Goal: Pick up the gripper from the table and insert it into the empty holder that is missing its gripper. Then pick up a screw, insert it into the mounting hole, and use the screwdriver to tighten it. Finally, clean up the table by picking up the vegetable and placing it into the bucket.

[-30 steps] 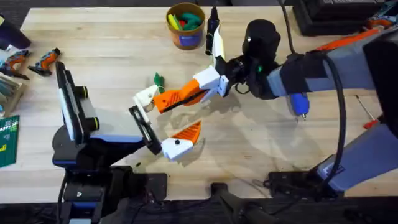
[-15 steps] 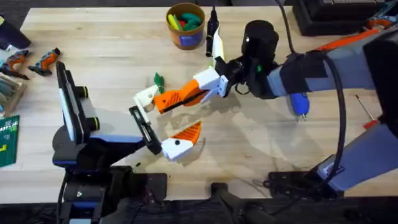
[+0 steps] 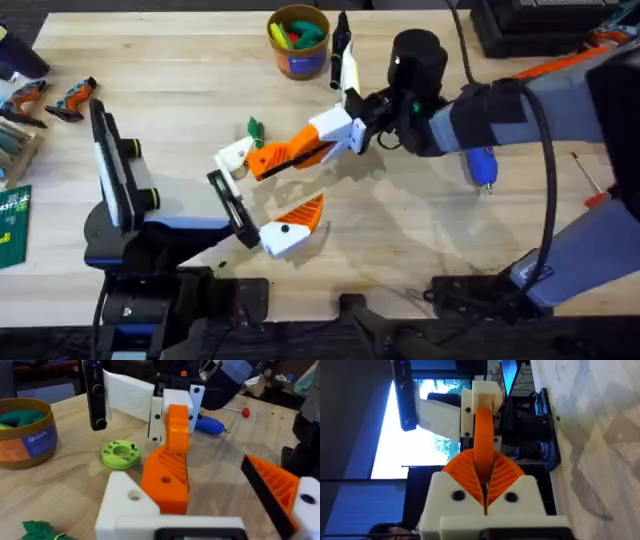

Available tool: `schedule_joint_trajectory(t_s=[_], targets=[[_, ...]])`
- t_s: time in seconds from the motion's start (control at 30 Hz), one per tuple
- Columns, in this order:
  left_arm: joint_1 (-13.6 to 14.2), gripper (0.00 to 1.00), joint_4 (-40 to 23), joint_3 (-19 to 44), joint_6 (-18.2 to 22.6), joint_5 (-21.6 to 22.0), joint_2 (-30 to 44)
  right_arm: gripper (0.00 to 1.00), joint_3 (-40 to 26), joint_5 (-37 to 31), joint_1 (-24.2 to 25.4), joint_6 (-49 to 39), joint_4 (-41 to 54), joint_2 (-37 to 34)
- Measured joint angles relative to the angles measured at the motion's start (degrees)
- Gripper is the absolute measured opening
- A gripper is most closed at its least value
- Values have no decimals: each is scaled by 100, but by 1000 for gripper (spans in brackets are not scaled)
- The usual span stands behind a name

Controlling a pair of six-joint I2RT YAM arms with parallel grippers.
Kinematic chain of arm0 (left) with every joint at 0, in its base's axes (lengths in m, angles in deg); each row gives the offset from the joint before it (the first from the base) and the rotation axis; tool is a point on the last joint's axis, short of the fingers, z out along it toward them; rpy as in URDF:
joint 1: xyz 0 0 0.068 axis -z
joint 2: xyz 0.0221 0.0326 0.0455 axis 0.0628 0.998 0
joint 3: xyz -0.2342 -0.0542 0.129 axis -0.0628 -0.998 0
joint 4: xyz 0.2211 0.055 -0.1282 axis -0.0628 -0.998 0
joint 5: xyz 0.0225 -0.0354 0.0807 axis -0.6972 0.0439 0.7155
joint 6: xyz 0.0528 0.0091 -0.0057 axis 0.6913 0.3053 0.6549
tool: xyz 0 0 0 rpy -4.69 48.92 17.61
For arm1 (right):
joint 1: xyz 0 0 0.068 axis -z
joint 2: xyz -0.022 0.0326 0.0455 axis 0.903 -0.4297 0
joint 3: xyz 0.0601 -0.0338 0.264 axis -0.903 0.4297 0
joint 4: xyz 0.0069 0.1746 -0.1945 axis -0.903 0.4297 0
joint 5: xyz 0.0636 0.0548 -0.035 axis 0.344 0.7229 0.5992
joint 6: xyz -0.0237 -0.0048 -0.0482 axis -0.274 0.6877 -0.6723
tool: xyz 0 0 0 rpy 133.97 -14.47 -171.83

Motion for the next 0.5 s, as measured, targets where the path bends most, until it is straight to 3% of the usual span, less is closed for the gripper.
schedule_joint_trajectory(t_s=[0.5], targets=[[0,986,-5,0,-72,0,2,10,-212,0,0,-114,12,-321]])
